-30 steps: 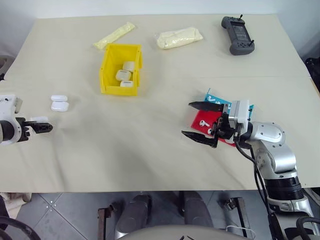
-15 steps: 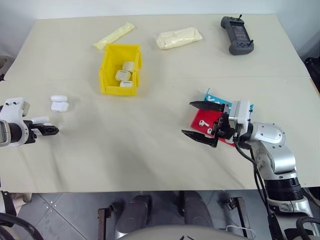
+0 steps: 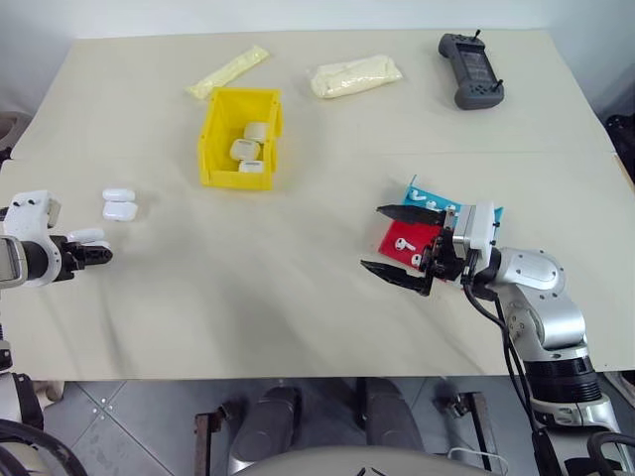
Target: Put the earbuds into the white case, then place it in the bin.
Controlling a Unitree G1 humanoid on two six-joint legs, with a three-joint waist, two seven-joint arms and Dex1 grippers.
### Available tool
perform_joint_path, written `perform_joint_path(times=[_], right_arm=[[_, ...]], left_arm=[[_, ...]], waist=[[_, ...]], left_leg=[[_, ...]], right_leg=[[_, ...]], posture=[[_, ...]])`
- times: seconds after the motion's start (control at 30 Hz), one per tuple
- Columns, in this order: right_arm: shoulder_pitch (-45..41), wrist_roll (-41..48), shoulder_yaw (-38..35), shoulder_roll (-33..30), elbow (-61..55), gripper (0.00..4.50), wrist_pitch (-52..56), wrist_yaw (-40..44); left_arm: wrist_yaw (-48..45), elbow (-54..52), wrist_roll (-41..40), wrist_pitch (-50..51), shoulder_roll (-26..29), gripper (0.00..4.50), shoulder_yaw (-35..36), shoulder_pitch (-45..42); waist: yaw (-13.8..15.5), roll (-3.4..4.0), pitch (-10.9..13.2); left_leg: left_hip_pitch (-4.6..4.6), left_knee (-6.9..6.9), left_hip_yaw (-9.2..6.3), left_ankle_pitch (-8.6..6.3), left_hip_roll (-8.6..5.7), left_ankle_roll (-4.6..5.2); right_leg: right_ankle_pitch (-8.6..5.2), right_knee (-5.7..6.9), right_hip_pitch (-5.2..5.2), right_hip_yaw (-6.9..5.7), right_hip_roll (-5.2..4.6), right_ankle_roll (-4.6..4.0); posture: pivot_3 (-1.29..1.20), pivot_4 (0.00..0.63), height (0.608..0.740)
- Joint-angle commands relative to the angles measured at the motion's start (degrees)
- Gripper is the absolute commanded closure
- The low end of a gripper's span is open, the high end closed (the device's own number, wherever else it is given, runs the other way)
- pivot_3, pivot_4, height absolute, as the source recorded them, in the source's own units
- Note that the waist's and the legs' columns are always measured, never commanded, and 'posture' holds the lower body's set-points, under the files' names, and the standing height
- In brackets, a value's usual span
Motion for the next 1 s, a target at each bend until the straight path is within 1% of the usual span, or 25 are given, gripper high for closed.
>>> perform_joint_path(times=[0.03,0.1,0.13,0.17,0.2,0.23,0.27,0.3,0.4,0.43,0.47,0.53,0.6,0.7,0.83,0.9,1.0], right_arm=[[0.2,0.2,-1.0,-0.1,-0.9,0.0,-1.3,-0.1],[0.3,0.1,-1.1,-0.3,-0.8,0.0,-1.4,-0.1],[0.4,0.1,-1.3,-0.5,-0.8,0.0,-1.4,-0.1],[0.6,0.1,-1.6,-0.7,-0.7,0.0,-1.4,0.0],[0.8,0.2,-1.7,-1.0,-0.8,0.0,-1.4,0.0],[1.0,0.2,-1.9,-1.2,-0.8,0.0,-1.3,0.2],[1.1,0.3,-2.0,-1.4,-0.6,0.0,-1.3,0.3],[0.9,0.3,-2.1,-1.7,-0.3,0.0,-1.4,0.5],[0.1,0.5,-2.3,-2.4,0.8,0.0,-1.3,1.3],[-0.2,0.4,-2.3,-2.8,1.1,0.0,-1.3,1.6],[-0.5,0.5,-2.5,-3.2,1.4,0.0,-1.2,2.0],[-0.6,0.5,-3.0,-4.1,1.7,0.0,-1.1,2.3],[0.3,0.5,-4.2,-5.6,1.4,0.0,-0.7,2.0],[2.7,0.2,-6.3,-7.6,0.5,0.0,-0.7,1.4],[8.4,0.1,-10.7,-9.6,-1.8,0.0,-0.9,-0.7],[11.7,-1.0,-13.6,-10.0,-3.1,0.0,-2.4,-2.8],[16.2,-1.1,-17.5,-10.0,-5.6,0.0,-2.6,-5.7]], left_arm=[[-1.0,-4.0,-0.3,-6.3,-1.7,1.76,4.4,3.6],[-2.0,-7.3,-1.2,-9.5,-2.6,1.76,7.1,6.4],[-4.5,-11.2,-2.7,-13.4,-3.8,1.76,9.7,9.7],[-6.8,-15.1,-4.2,-17.1,-5.2,1.76,12.4,12.9],[-10.0,-19.3,-5.6,-23.9,-7.4,1.76,15.5,16.4],[-11.9,-22.9,-7.0,-28.4,-9.8,1.76,18.6,19.4],[-12.7,-25.2,-8.0,-30.6,-11.4,1.76,20.4,21.3],[-13.5,-27.2,-8.8,-33.5,-13.2,1.76,21.3,22.8],[-17.0,-31.9,-10.6,-43.4,-18.7,1.76,20.7,24.8],[-18.7,-33.1,-11.3,-48.9,-21.8,1.76,20.2,24.8],[-19.7,-34.1,-12.0,-52.9,-24.5,1.76,19.6,24.6],[-20.6,-35.0,-11.5,-57.2,-27.9,1.76,16.7,24.3],[-22.1,-35.1,-10.1,-60.5,-31.0,1.76,11.4,24.0],[-24.3,-33.1,-7.6,-68.7,-35.3,1.76,5.0,22.7],[-29.0,-29.0,-6.8,-75.3,-40.9,1.76,-3.8,20.3],[-31.2,-25.7,-4.4,-78.7,-42.9,1.76,-8.6,18.8],[-33.0,-20.9,-2.4,-83.7,-46.3,1.76,-13.4,15.6]], waist=[[0.1,0.02,0.0],[0.1,0.01,0.0],[0.1,0.01,0.0],[0.1,0.01,0.0],[0.1,0.01,0.0],[0.1,0.01,0.0],[0.1,-0.01,0.0],[0.1,-0.03,0.0],[0.3,-0.03,0.0],[0.4,-0.03,0.0],[0.5,-0.03,0.0],[0.6,-0.04,0.0],[0.8,-0.04,0.0],[1.3,-0.05,0.0],[1.8,-0.05,0.0],[1.8,-0.05,0.0],[1.8,-0.05,0.0]], left_leg=[[0.0,0.0,0.0,0.0,0.0,0.0],[-0.02,0.02,0.0,0.0,0.01,0.0],[-0.05,0.04,0.0,0.0,0.01,0.0],[-0.06,0.05,-0.01,0.0,0.01,0.0],[-0.08,0.04,0.01,-0.01,0.01,0.01],[-0.08,0.04,0.01,-0.02,0.01,0.02],[-0.1,0.03,0.0,-0.02,0.01,0.03],[-0.12,0.04,0.0,-0.03,0.03,0.04],[-0.1,0.07,0.01,-0.02,0.09,0.02],[-0.06,0.08,0.01,-0.01,0.09,0.01],[-0.04,0.1,0.01,-0.01,0.09,0.0],[-0.03,0.17,0.04,-0.01,0.08,0.01],[-0.04,0.17,0.04,-0.01,0.08,0.01],[-0.07,0.17,0.07,-0.02,0.06,0.03],[-0.08,0.22,0.15,-0.03,0.05,0.05],[-0.08,0.24,0.2,-0.03,0.05,0.05],[-0.07,0.3,0.3,-0.03,0.06,0.06]], right_leg=[[0.0,0.0,0.0,0.0,0.0,0.0],[0.0,-0.01,0.0,-0.01,0.0,0.0],[0.0,-0.03,0.01,-0.01,-0.01,0.0],[0.0,-0.03,0.01,-0.01,-0.01,0.0],[0.01,-0.07,0.02,0.01,-0.03,0.0],[0.01,-0.09,0.02,0.0,-0.06,-0.01],[0.01,-0.13,0.03,-0.02,-0.06,-0.01],[0.02,-0.18,0.03,-0.05,-0.06,-0.02],[0.03,-0.34,0.08,-0.13,-0.05,-0.04],[0.03,-0.41,0.12,-0.15,-0.06,-0.04],[0.04,-0.42,0.17,-0.16,-0.06,-0.05],[0.07,-0.43,0.19,-0.17,-0.08,-0.06],[0.08,-0.43,0.19,-0.2,-0.07,-0.06],[0.1,-0.42,0.19,-0.18,-0.07,-0.04],[0.13,-0.49,0.19,-0.17,-0.07,-0.02],[0.13,-0.48,0.19,-0.16,-0.07,-0.01],[0.15,-0.46,0.19,-0.14,-0.06,0.02]], posture=[[0.0,0.15,0.74],[0.0,0.15,0.74],[0.0,0.15,0.74],[0.0,0.15,0.74],[0.0,0.15,0.74],[0.0,0.15,0.74],[0.0,0.15,0.74],[0.0,0.15,0.74],[0.0,0.15,0.74],[0.0,0.15,0.74],[0.0,0.15,0.74],[0.0,0.15,0.74],[0.0,0.15,0.74],[0.0,0.15,0.74],[0.0,0.15,0.74],[0.0,0.15,0.74],[0.0,0.15,0.74]])
